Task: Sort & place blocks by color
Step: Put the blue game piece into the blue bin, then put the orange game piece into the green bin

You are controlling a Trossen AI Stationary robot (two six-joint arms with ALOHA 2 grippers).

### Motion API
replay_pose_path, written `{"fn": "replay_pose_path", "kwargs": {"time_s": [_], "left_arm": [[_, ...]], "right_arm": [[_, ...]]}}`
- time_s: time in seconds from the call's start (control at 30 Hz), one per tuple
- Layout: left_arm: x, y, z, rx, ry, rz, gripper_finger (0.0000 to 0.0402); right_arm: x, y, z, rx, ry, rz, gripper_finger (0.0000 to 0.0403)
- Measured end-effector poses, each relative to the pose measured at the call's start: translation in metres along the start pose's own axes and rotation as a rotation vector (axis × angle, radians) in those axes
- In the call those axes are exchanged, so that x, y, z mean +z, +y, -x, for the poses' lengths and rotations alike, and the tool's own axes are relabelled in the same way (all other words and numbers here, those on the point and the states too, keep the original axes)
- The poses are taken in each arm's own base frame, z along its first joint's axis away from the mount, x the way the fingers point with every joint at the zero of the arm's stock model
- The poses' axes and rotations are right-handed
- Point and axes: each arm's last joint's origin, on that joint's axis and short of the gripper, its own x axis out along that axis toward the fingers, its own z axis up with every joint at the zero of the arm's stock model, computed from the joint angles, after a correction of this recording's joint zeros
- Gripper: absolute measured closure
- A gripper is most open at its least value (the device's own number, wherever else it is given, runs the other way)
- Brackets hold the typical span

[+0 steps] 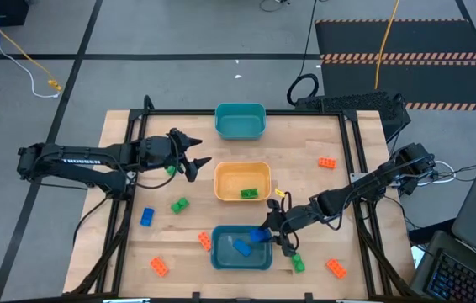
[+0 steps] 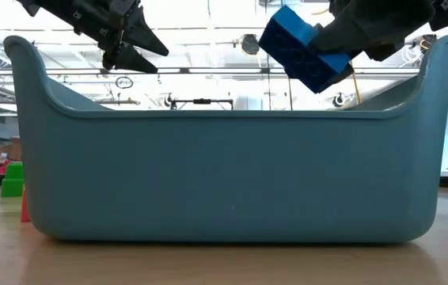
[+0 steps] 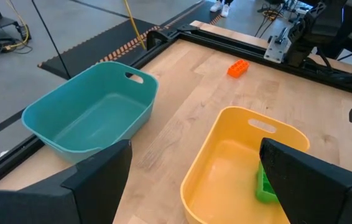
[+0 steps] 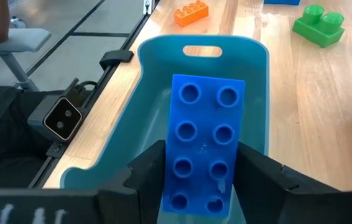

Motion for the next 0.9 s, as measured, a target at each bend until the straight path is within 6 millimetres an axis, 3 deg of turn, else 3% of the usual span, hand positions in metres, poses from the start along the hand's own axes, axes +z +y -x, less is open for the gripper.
{"fn": "replay_pose_path", "kwargs": {"time_s": [0.37,0.57,0.7,0.9], "left_arm": [[0.000,0.000,0.000,0.000,0.000,-0.005,0.0046],[0.000,0.000,0.000,0.000,0.000,-0.007,0.0046],[0.000,0.000,0.000,0.000,0.001,-0.001,0.0046],[0.000,0.000,0.000,0.000,0.002,-0.001,0.0046]], "right_arm": [[-0.001,0.000,0.000,-0.003,0.013,0.000,0.0216],[0.013,-0.004,0.017,-0.058,-0.051,0.034,0.0209],[0.020,-0.013,0.046,-0.300,-0.051,0.057,0.0213],[0.006,-0.039,0.105,-0.921,0.029,-0.063,0.0215]]}}
